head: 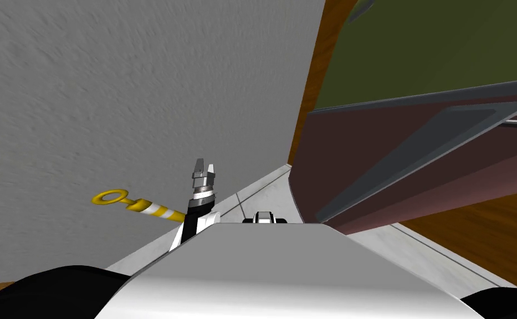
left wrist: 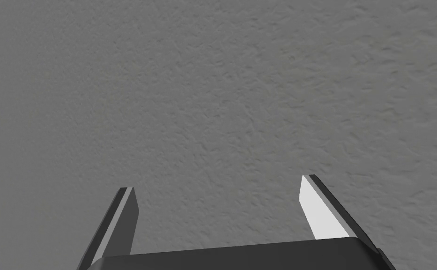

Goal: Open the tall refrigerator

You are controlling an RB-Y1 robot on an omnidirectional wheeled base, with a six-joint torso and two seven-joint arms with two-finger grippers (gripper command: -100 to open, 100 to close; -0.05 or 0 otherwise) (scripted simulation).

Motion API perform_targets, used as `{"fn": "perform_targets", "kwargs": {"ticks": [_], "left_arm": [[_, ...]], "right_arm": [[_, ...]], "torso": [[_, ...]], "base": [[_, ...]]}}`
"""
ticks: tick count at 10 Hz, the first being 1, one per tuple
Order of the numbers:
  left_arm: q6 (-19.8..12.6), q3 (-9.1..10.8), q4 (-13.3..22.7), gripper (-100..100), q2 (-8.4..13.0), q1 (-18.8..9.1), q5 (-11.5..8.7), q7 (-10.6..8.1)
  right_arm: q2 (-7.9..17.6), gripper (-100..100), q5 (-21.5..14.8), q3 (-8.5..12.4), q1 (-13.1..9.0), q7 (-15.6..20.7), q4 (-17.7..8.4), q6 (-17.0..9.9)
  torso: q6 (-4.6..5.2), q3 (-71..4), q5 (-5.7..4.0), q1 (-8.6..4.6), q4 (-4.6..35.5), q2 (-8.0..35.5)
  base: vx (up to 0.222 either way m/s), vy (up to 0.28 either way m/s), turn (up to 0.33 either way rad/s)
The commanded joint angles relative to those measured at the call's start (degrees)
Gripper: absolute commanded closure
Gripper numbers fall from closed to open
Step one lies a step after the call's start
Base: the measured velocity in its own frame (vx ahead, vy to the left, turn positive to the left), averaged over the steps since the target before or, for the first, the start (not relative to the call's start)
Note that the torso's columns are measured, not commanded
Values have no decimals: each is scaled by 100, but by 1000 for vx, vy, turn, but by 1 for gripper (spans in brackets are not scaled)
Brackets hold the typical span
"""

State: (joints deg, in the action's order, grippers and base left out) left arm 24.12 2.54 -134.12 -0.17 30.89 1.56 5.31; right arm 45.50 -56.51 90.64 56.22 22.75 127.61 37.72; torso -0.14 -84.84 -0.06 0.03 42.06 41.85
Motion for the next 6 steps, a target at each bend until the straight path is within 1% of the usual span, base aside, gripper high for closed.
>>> {"fn": "perform_targets", "kwargs": {"ticks": [1, 2, 3, 4, 5, 6], "left_arm": [[0, 1, 0, 0, 1, -1, 0, 0], [0, 1, 0, 0, 1, -1, 0, 0], [0, 1, 0, 0, 1, 0, 0, 0], [0, 1, 0, 0, 1, -1, 0, 0], [0, 2, 0, 0, 3, -2, 0, 0], [0, 2, 1, 0, 2, 0, 0, 0]], "right_arm": [[-66, 100, -88, 57, 126, -28, -53, -60], [-108, 100, -142, 87, 190, -34, -102, -99], [-108, 100, -142, 87, 190, -34, -102, -99], [-98, 100, -145, 80, 182, -47, -85, -127], [-168, 100, -197, 91, 270, -68, -113, -158], [-233, 100, -249, 119, 346, -87, -154, -209]], "torso": [[-9, -4, 4, -39, 6, 10], [-1, -2, 0, -46, 11, 16], [16, 20, -7, -1, 11, 26], [12, 29, 0, -15, 19, 42], [9, 28, 2, -62, 30, 60], [21, 28, -10, -34, 25, 42]], "base": [[89, 247, -55], [94, 367, -103], [97, 296, -67], [41, 114, -18], [103, 173, -53], [181, 278, -105]]}}
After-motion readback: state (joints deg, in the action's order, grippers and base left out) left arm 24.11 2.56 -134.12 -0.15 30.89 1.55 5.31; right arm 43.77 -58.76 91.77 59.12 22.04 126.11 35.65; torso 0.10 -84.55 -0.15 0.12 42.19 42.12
